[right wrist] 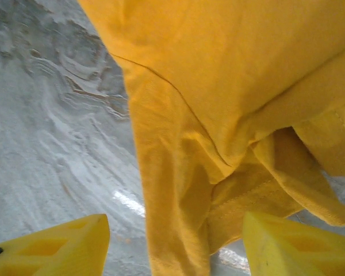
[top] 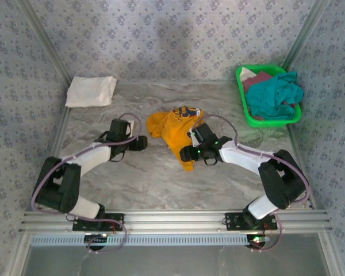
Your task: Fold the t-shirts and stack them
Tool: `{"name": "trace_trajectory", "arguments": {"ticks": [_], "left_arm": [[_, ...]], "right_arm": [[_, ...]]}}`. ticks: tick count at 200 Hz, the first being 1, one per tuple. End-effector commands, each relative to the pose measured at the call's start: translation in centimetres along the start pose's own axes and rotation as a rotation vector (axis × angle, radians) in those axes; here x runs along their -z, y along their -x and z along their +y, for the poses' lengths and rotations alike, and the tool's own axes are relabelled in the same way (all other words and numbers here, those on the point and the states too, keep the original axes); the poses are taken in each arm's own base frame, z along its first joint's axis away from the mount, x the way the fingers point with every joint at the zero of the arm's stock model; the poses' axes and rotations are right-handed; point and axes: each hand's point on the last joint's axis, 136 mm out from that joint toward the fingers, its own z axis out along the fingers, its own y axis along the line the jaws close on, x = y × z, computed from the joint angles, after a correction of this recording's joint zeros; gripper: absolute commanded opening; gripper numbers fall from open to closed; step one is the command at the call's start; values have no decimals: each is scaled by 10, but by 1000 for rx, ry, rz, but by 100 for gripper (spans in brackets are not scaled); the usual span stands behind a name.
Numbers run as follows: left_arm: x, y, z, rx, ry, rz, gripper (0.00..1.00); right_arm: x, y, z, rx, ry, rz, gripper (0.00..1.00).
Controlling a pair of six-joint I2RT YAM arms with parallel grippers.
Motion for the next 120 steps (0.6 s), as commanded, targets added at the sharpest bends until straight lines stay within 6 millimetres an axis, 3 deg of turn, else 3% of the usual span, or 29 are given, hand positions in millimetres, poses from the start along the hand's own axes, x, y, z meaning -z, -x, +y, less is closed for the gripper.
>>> {"name": "trace_trajectory", "arguments": {"ticks": [1,48,82,99,107,120], "left_arm": [[-12,47,-18,-32,-64,-105,85],[-60,56,-44,-55,-148,-46,80],[-83,55,-57,-45,-177,-28,64],[-90,52,-54,-26,-177,-12,35],[-89,51,-52,-18,-168,-13,19],[-85,53,-45,-4,-140,-27,2]], "right_arm": [[-14,-8,-7,34,-31,4,65],[-33,-25,-2,60,-18,64,59],[-33,-16,-6,32,-30,40,25],[-25,-4,-13,-4,-38,-1,8],[-20,1,-17,-29,-40,-19,5],[-8,12,-24,-66,-27,-61,2]]}}
